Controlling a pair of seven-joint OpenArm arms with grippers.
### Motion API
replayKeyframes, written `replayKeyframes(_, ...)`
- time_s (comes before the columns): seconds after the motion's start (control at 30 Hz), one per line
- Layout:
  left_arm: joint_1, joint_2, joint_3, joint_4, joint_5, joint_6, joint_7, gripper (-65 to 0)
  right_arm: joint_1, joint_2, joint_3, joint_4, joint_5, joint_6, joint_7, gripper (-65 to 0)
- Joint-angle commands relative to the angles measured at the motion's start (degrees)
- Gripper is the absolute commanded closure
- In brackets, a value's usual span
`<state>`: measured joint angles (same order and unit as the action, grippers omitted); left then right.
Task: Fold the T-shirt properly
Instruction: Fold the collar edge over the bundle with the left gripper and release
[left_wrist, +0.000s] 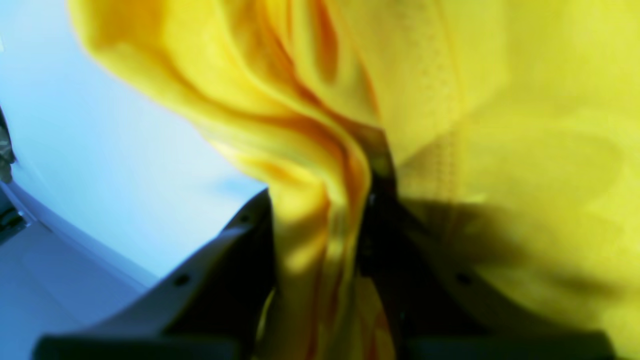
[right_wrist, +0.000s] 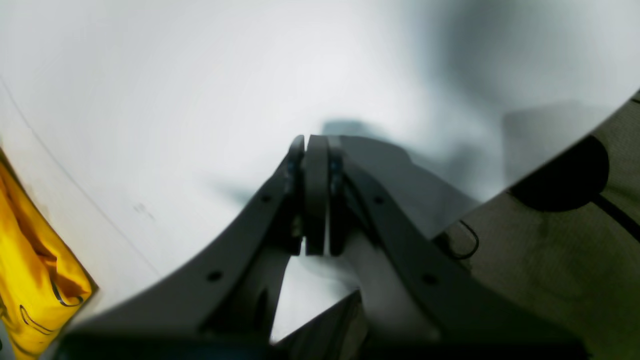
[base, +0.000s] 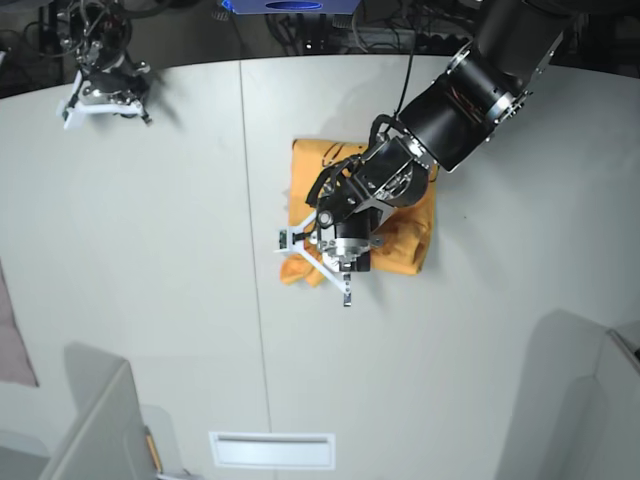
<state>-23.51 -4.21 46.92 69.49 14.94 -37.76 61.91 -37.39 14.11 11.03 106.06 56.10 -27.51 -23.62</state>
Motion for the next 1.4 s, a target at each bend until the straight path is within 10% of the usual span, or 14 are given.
replayKeyframes(0.0, 2.5, 0.4, 0.6, -4.3, -8.9, -2.2, -5.2, 0.0, 0.2, 0.5, 0.4, 0.1, -0.1, 0.3, 0.9, 0.0)
replayKeyframes(0.87, 2.1, 2.6, 1.1, -0.1, -8.6, -2.2, -0.4, 0.0, 2.5, 0.8, -0.3, -3.5, -0.1, 0.3, 0.9, 0.0)
replayKeyframes(1.13, -0.4, 2.6, 1.3, 4.6, -8.2, -2.2, 2.9, -40.2, 2.4, 0.8, -0.3, -3.5, -0.1, 0.4, 0.9, 0.0)
replayKeyframes(1.37, -4.0, 2.5, 0.8, 5.4, -8.2, -2.2, 3.1, -50.4, 2.4, 0.9, -0.4, -3.5, -0.1, 0.5, 0.8, 0.0)
